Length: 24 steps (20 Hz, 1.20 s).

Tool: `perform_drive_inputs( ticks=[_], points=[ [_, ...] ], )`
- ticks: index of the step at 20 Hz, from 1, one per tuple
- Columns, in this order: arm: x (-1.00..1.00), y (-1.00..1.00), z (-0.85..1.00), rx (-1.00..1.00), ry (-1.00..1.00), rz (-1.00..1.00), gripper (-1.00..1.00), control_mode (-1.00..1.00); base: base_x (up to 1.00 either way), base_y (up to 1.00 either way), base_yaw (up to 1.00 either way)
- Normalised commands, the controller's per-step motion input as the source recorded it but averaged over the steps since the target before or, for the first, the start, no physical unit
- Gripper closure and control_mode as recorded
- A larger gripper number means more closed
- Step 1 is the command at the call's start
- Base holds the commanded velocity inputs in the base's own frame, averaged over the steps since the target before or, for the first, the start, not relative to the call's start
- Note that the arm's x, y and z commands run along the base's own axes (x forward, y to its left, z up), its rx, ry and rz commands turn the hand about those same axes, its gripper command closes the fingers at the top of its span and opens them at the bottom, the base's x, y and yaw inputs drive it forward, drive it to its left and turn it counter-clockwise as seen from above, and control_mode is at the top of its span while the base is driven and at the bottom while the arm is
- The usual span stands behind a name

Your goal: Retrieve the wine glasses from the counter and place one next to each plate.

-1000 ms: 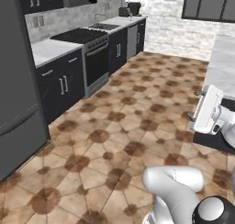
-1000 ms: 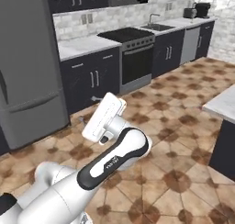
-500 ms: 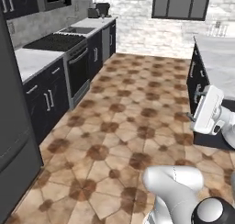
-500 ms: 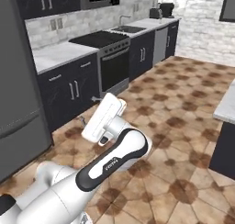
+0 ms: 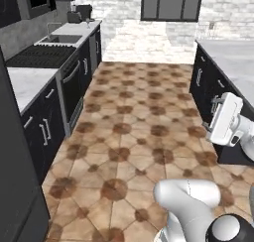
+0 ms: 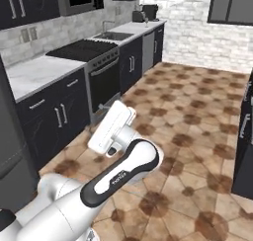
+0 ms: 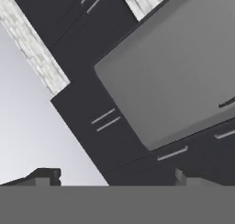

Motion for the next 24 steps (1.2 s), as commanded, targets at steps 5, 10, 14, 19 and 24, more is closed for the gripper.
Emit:
perform_drive_inputs(
  ticks=[5,10,14,19,24],
  points=[
    [0.00,0.00,0.00,0.00,0.00,0.00,-1.00,1.00,1.00,0.34,-0.20],
    [0.00,0.00,0.00,0.00,0.00,0.00,-1.00,1.00,1.00,0.36,-0.21],
    [0.00,0.00,0.00,0.00,0.00,0.00,-1.00,1.00,1.00,0.29,-0.18],
    [0.00,0.00,0.00,0.00,0.00,0.00,-1.00,1.00,1.00,0.19,-0.15],
    [0.00,0.00,0.00,0.00,0.00,0.00,-1.00,1.00,1.00,0.18,-0.15]
  ],
)
